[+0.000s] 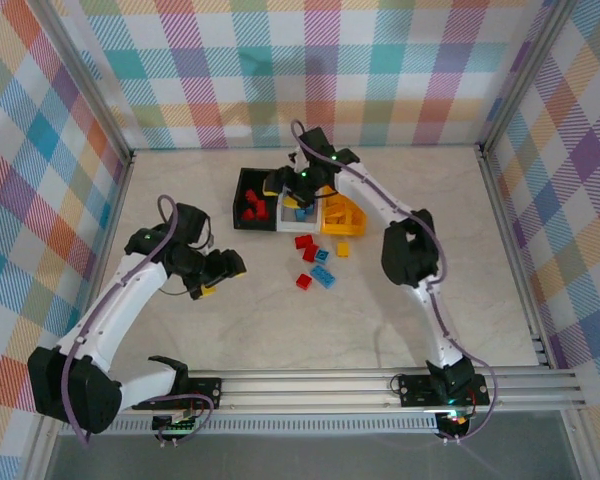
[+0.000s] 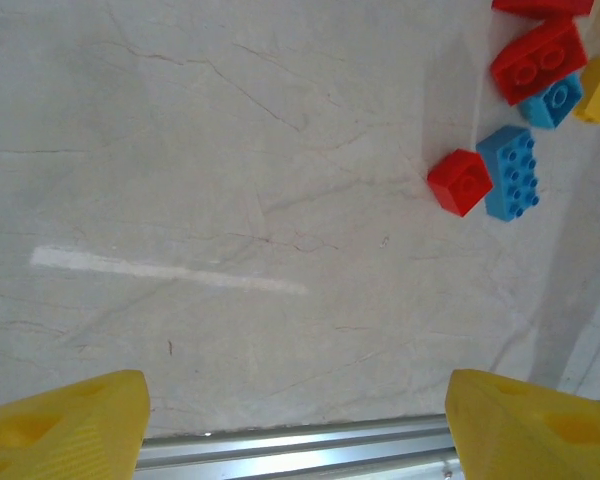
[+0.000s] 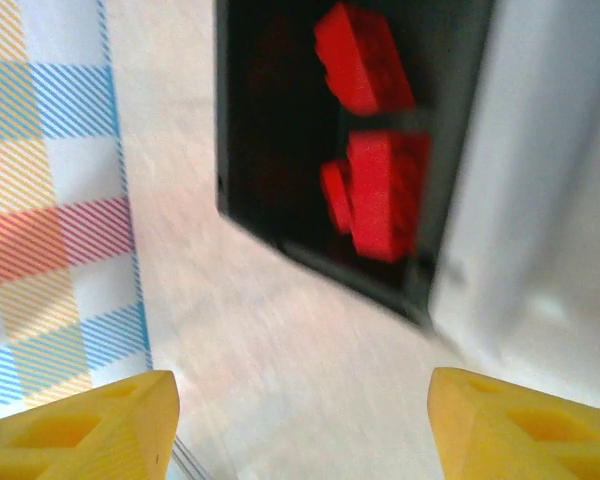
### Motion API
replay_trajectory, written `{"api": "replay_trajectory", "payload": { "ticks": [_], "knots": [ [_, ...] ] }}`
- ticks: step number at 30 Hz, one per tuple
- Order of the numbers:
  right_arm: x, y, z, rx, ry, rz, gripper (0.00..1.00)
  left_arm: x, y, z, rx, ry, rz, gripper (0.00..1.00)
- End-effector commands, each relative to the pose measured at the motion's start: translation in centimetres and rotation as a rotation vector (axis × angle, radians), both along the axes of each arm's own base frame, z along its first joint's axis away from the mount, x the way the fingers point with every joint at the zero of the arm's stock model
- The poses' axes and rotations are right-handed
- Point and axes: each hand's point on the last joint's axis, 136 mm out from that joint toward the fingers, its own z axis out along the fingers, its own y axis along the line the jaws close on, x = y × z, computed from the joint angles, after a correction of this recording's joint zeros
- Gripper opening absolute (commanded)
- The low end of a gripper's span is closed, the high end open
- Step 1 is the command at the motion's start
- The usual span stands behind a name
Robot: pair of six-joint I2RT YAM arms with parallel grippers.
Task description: Sort the legos into containers by color
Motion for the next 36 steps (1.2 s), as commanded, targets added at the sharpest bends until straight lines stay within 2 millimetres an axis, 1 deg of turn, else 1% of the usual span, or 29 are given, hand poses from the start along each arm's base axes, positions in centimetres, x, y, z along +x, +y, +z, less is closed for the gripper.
{"api": "replay_trajectory", "payload": {
  "ticks": [1, 4, 6, 9, 12, 14, 16, 19, 22, 24, 31, 36],
  "knots": [
    [-4.3, -3.6, 4.8, -0.044, -0.087, 0.031, 0.67, 0.7, -2.2, -0.4, 0.019, -0.033, -0.123, 0.78],
    [-7.9, -7.2, 3.7, -0.098, -0.037, -0.004, 0.67, 1.1, -4.7, -1.4, 0.031, -0.042, -0.222, 0.78],
    [-10.7, -9.4, 2.5, -0.131, 0.005, -0.02, 0.67, 1.4, -6.7, -2.3, 0.047, -0.047, -0.301, 0.79],
    [-14.1, -12.2, 1.5, -0.179, 0.035, -0.044, 0.67, 2.1, -9.2, -3.3, 0.084, -0.051, -0.401, 0.79],
    [-16.7, -14.3, 1.3, -0.204, 0.048, -0.07, 0.68, 2.9, -11.4, -4.5, 0.124, -0.052, -0.49, 0.79],
    [-18.0, -15.6, 1.2, -0.216, 0.053, -0.089, 0.68, 3.4, -12.5, -5.2, 0.146, -0.053, -0.536, 0.78],
    [-18.9, -16.8, 1.3, -0.225, 0.052, -0.109, 0.68, 3.8, -13.4, -6.4, 0.176, -0.043, -0.578, 0.78],
    [-19.7, -18.3, 1.7, -0.23, 0.037, -0.138, 0.68, 4.7, -14.4, -7.9, 0.202, -0.03, -0.609, 0.77],
    [-20.4, -19.5, 2.1, -0.236, 0.013, -0.166, 0.69, 5.6, -15.2, -9.3, 0.219, -0.024, -0.626, 0.76],
    [-20.8, -20.1, 2.1, -0.229, 0.01, -0.187, 0.69, 6.0, -15.7, -9.9, 0.228, -0.016, -0.639, 0.75],
    [-22.4, -21.2, 1.6, -0.234, 0.026, -0.206, 0.69, 6.8, -17.9, -11.2, 0.249, -0.013, -0.681, 0.72],
    [-22.7, -21.5, 1.4, -0.237, 0.031, -0.199, 0.69, 7.1, -18.4, -11.9, 0.266, -0.006, -0.681, 0.68]
  ]
}}
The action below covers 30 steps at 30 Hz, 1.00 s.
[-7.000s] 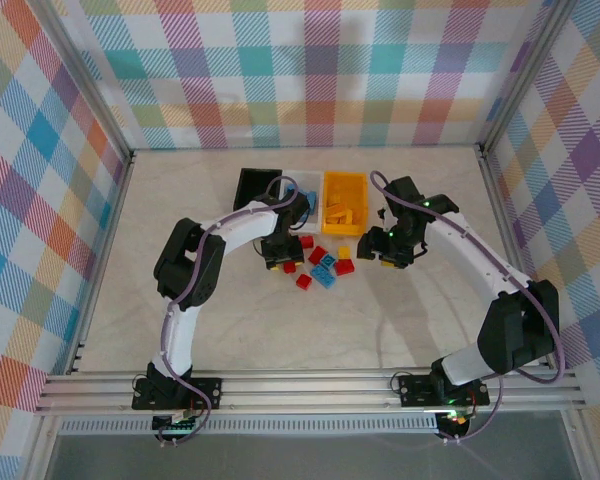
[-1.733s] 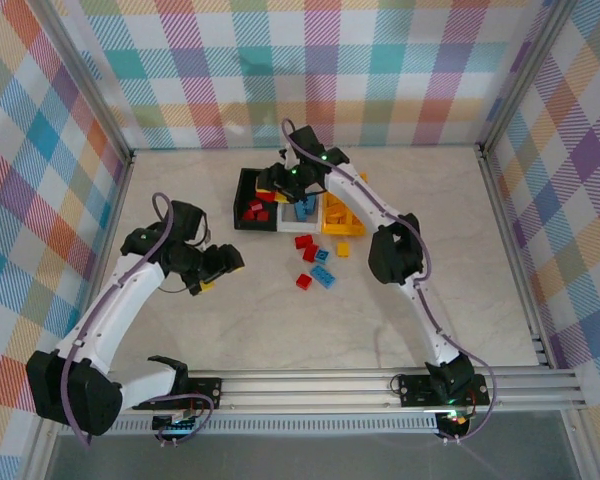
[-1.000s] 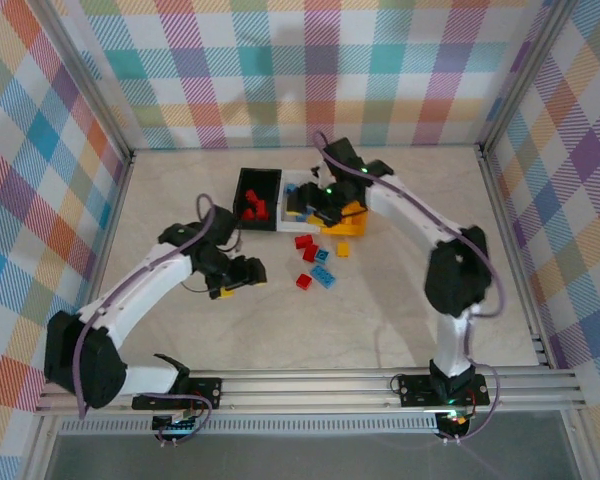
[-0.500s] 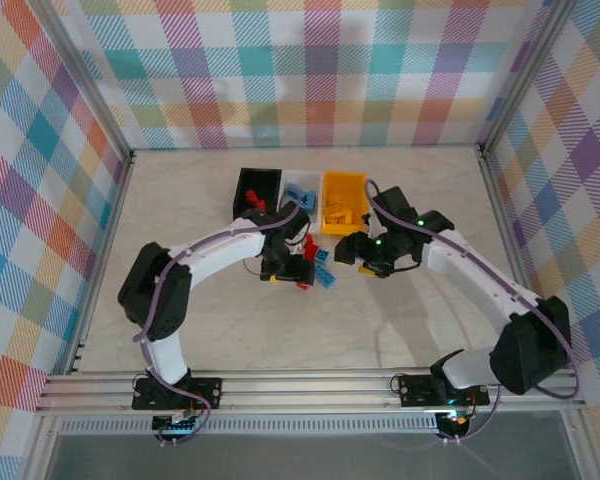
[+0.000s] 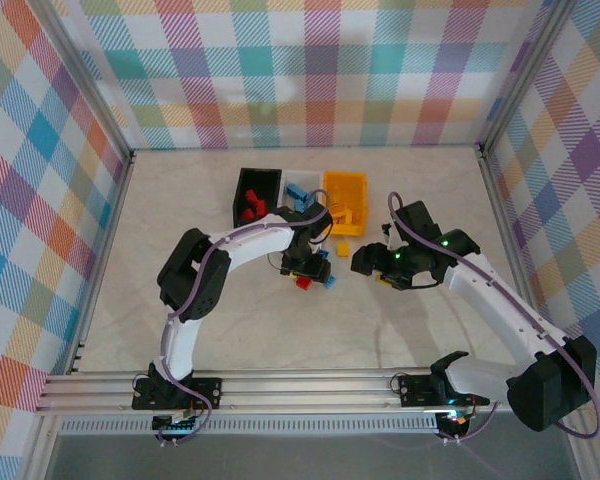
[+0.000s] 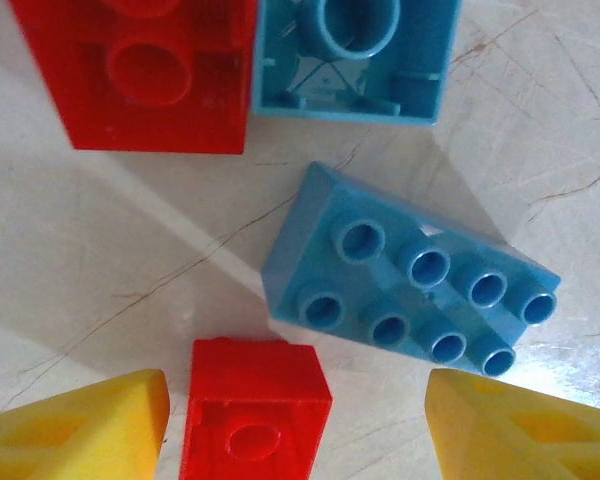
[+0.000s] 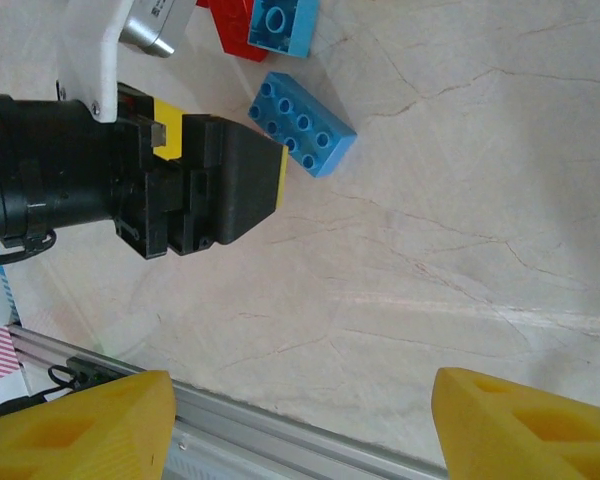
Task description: Sort the legos into containers by color
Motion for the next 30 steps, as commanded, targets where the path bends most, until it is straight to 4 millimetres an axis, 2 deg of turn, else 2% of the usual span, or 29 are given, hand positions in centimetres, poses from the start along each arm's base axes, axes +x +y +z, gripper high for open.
{"api": "replay_trajectory", "payload": {
  "ticks": [1, 13, 21, 28, 30],
  "knots": [
    [-0.5, -0.6, -0.2, -0.008, 0.015, -0.014, 0.69, 0.0, 0.1, -0.2, 0.034, -0.005, -0.015, 0.68],
    [0.1, 0.1, -1.0, 0.014, 0.032, 0.006, 0.69, -1.4, 1.9, -1.5, 0.082, 0.009, 0.007, 0.6],
    [-0.3, 0.1, -1.3, 0.021, 0.042, 0.008, 0.69, -1.1, 1.9, -2.3, 0.094, 0.011, 0.02, 0.53],
    [-1.2, -0.1, -2.0, 0.038, 0.055, -0.004, 0.69, -1.4, 2.2, -2.3, 0.1, 0.016, 0.031, 0.37],
    [-1.3, 0.0, -2.0, 0.042, 0.058, -0.003, 0.69, -1.6, 2.4, -2.2, 0.104, 0.018, 0.037, 0.36]
  ]
}}
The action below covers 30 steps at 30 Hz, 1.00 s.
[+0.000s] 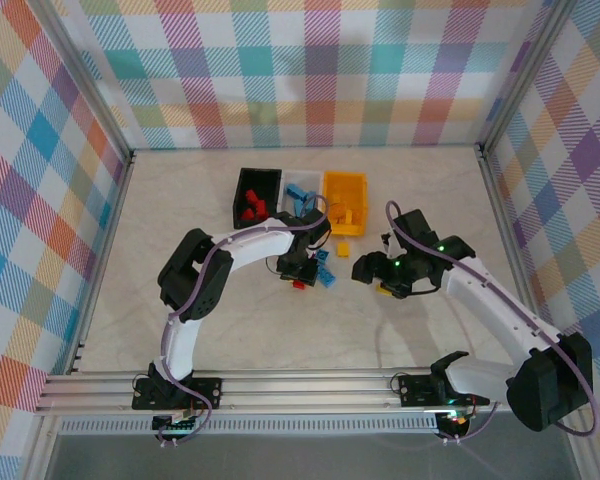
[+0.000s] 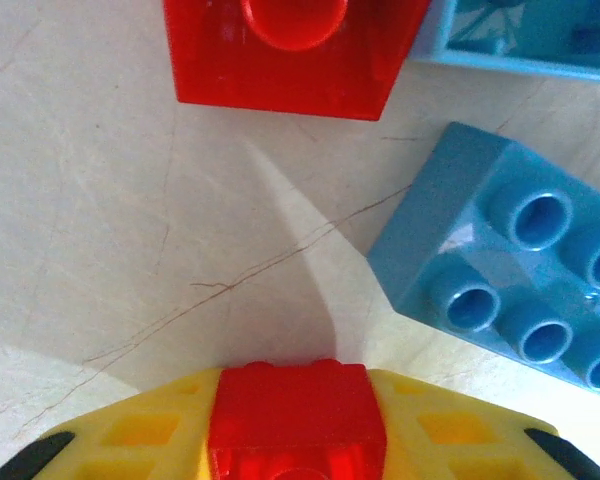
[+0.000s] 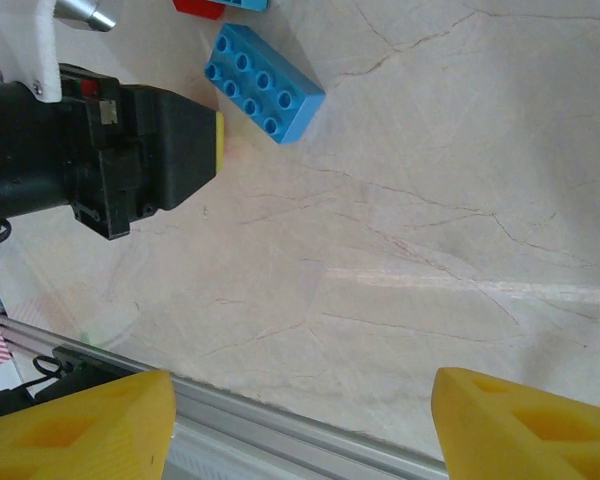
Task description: Sort the legos into containers by color
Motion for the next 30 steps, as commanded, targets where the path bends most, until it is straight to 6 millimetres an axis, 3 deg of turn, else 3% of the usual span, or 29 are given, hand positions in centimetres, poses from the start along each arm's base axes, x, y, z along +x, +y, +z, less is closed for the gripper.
{"api": "replay_trajectory", "payload": {
  "ticks": [1, 7, 10, 15, 18, 25, 30],
  "knots": [
    [-0.2, 0.3, 0.6, 0.04, -0.002, -0.007, 0.69, -1.5, 0.5, -0.5, 0.01, 0.038, 0.009, 0.35],
    [0.0, 0.4, 1.0, 0.038, -0.006, -0.001, 0.69, -2.1, 1.8, 1.2, 0.002, 0.047, 0.069, 0.34],
    [0.9, 1.2, 1.3, 0.046, -0.013, 0.042, 0.69, -0.8, 2.4, 3.5, -0.038, 0.037, 0.109, 0.33],
    [3.1, 2.4, 1.4, 0.046, -0.019, 0.071, 0.69, 3.1, 4.7, 8.1, -0.071, -0.047, 0.184, 0.34],
    [3.7, 3.0, 1.8, 0.077, -0.028, 0.054, 0.68, 6.4, 6.1, 10.1, -0.1, -0.103, 0.24, 0.34],
    [3.1, 2.6, 2.4, 0.045, -0.024, 0.078, 0.68, 14.4, 8.8, 12.3, -0.147, -0.194, 0.36, 0.35],
    [2.6, 1.9, 2.5, 0.0, -0.021, 0.115, 0.69, 18.6, 9.1, 11.9, -0.139, -0.225, 0.383, 0.35]
  ]
}}
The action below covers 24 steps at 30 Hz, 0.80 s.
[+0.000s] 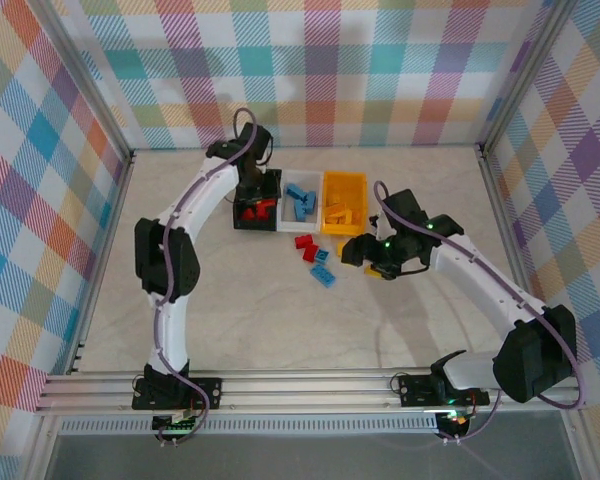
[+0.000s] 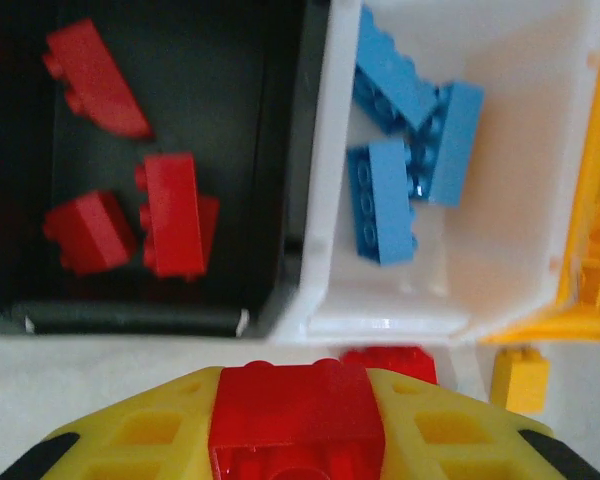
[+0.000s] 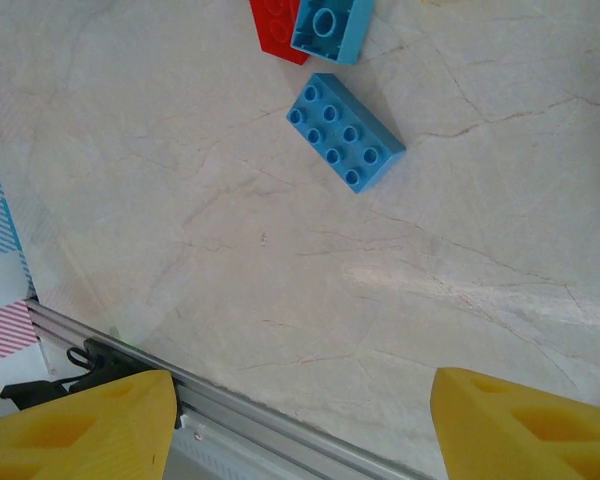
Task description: Sort the legos into containers by color
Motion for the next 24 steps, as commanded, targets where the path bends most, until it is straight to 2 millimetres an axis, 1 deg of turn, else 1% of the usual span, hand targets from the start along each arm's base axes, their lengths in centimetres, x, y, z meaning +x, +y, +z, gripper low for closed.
{"api": "replay_trajectory", "payload": {
  "ticks": [1, 4, 7, 13, 15, 18, 21, 24],
  "knots": [
    [-0.7, -0.6, 0.4, -0.044, 0.002, 0.048, 0.69, 1.0, 0.5, -1.7, 0.04, 0.05, -0.003, 0.35],
    [-0.7, -0.8, 0.4, -0.062, 0.002, 0.064, 0.69, 2.4, 0.8, -2.3, 0.033, 0.052, 0.02, 0.35],
    [-0.6, -0.6, 0.0, -0.063, 0.01, 0.073, 0.69, 3.3, 1.6, -2.8, 0.027, 0.055, 0.047, 0.36],
    [-0.4, 0.0, -1.3, -0.067, 0.042, 0.117, 0.69, 4.1, 3.1, -4.0, 0.042, 0.073, 0.08, 0.37],
    [-0.2, 0.2, -1.9, -0.078, 0.044, 0.138, 0.69, 4.3, 3.6, -4.4, 0.048, 0.076, 0.09, 0.4],
    [0.2, 0.6, -2.8, -0.094, 0.052, 0.172, 0.69, 4.5, 3.8, -4.6, 0.046, 0.081, 0.102, 0.52],
    [0.6, 1.3, -3.7, -0.123, 0.058, 0.219, 0.69, 4.5, 3.7, -4.1, 0.035, 0.076, 0.107, 0.6],
    [0.9, 2.5, -4.6, -0.163, 0.043, 0.295, 0.69, 4.4, 3.5, -2.9, 0.015, 0.061, 0.107, 0.64]
  ]
}}
